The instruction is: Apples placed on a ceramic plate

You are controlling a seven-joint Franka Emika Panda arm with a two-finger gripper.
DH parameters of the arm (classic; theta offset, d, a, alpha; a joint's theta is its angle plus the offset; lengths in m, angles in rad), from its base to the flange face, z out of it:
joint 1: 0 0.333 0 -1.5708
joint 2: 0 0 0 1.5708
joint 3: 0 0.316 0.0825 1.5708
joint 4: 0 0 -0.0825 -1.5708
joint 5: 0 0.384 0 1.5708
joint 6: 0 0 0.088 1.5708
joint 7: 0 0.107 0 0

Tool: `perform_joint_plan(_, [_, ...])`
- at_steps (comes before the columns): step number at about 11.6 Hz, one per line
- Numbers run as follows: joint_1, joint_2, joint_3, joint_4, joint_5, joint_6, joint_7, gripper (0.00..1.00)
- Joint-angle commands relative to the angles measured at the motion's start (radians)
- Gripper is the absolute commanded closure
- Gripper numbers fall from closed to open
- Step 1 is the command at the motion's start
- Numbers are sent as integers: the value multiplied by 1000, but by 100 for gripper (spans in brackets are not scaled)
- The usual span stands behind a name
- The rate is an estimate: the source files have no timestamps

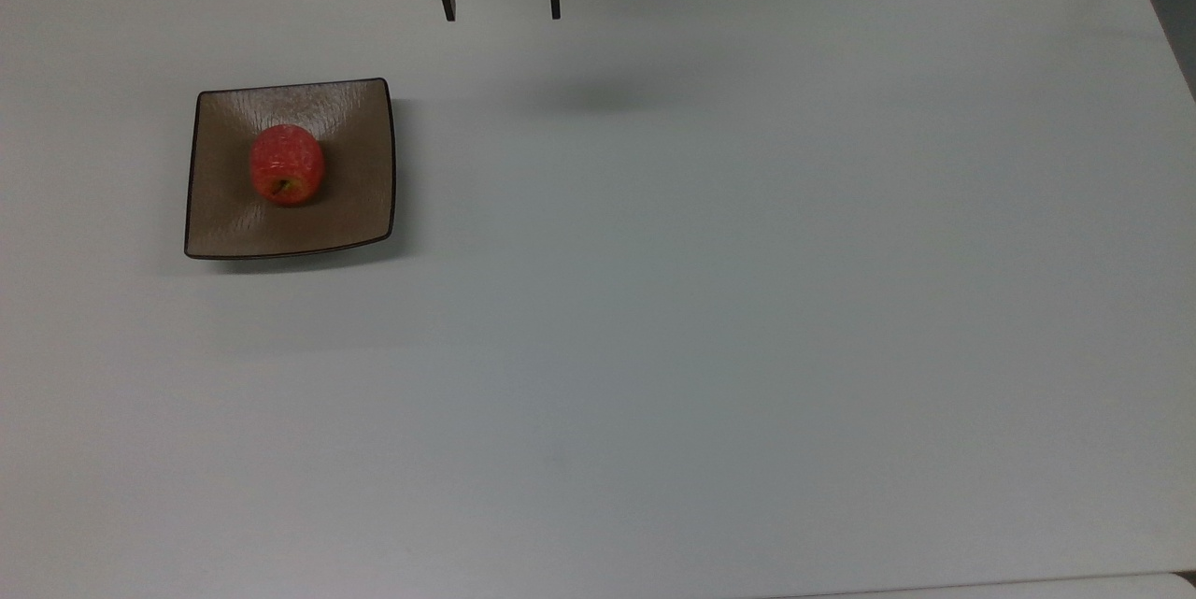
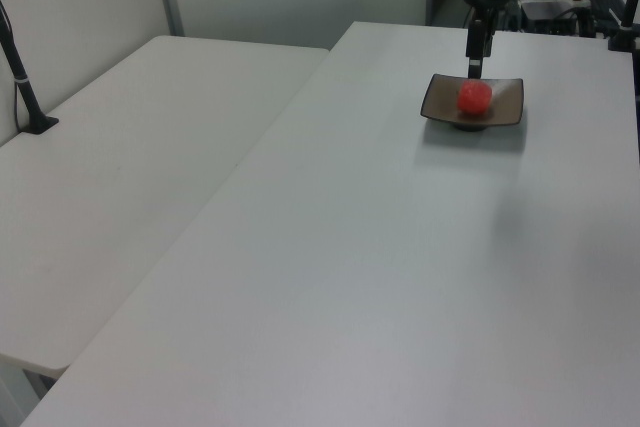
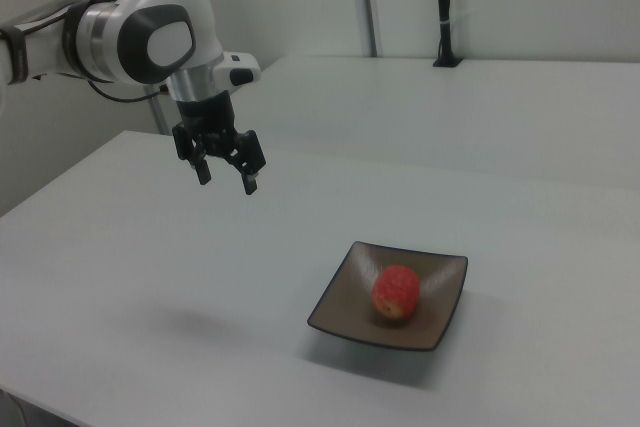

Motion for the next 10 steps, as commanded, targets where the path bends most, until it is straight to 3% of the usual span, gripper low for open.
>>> perform_joint_plan(1, [8,-4,-10,-17,7,32,19,0])
perform_joint_plan(10, [5,-2,-12,-30,10,75,31,0])
